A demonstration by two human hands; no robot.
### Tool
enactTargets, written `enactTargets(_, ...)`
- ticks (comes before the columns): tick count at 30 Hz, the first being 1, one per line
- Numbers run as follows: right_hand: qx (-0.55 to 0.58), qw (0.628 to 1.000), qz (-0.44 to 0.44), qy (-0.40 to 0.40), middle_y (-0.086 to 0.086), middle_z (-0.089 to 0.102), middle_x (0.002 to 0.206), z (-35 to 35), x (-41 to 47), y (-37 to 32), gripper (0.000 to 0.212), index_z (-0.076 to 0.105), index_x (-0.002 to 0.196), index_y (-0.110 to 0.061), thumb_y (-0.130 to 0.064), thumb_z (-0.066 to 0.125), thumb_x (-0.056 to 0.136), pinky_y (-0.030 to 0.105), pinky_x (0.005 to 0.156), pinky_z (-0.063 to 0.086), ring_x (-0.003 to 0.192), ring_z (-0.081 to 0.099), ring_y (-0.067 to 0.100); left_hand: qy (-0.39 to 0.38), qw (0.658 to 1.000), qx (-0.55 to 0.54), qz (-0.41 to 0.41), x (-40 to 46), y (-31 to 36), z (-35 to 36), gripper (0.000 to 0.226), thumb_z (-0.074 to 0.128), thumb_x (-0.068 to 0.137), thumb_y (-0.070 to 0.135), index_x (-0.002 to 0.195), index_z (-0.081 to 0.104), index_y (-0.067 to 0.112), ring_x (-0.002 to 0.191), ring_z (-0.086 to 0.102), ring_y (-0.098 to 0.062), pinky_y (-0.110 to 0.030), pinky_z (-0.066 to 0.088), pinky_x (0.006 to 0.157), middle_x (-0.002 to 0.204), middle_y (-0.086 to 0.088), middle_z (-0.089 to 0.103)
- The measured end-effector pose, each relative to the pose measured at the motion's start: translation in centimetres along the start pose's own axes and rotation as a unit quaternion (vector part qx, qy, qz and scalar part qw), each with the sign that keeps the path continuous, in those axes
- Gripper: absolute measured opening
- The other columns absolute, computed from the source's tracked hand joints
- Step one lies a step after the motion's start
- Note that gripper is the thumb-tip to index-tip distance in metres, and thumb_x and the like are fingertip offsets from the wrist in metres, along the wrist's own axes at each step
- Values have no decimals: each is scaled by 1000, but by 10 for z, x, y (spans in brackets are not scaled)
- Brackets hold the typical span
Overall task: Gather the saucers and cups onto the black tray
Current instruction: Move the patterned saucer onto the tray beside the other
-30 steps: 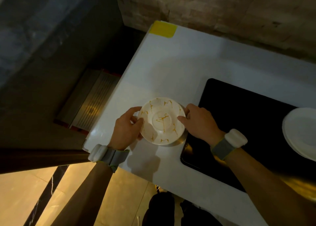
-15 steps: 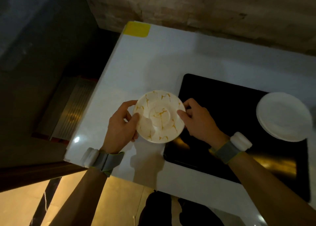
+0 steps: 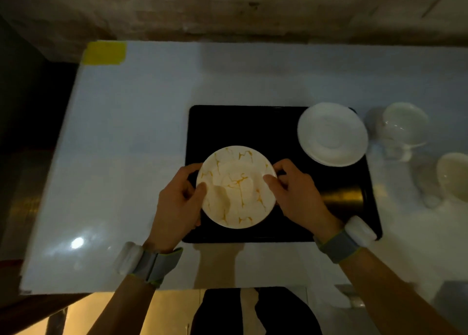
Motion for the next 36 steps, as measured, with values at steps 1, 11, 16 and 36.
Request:
enactTargets(1,4,1000,5,7,5,69,75,-6,-3,8,17,51,100,-18,-34,53,95,45,60,57,69,67,18,-10,1000,-2,2,0,3,9,33,55,95,14,125,57,29,39,55,-25,-25,49,40,59,-15,52)
enactTargets(11,5,996,19,90,6,64,65,-56,-34,73,17,52,96,-11,-27,57,94,37,51,50,59,63,18,-94,994,24,56,2,28,89,35,52,97,15,130,52,28,39,54,-20,-21,46,40,62,-15,51)
enactTargets(16,5,993,41,113,5,63,65,-75,-49,100,17,54,97,-9,-26,58,93,37,54,50,61,62,18,-121,989,49,69,-1,35,124,35,50,98,17,130,49,32,39,54,-18,-17,45,40,63,-13,51)
enactTargets(36,-122,980,59,147,-6,49,54,-116,-60,139,26,55,104,-10,-34,56,93,28,48,42,51,51,17,-171,985,15,14,-8,52,184,35,53,96,16,128,50,30,44,54,-16,-18,45,39,71,-17,54)
Point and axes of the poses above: each hand's wrist, its own x-axis towards the middle knuckle, its own z-axis out of the palm, y = z × x, the point moved 4 cm from there along x, towards the middle knuckle
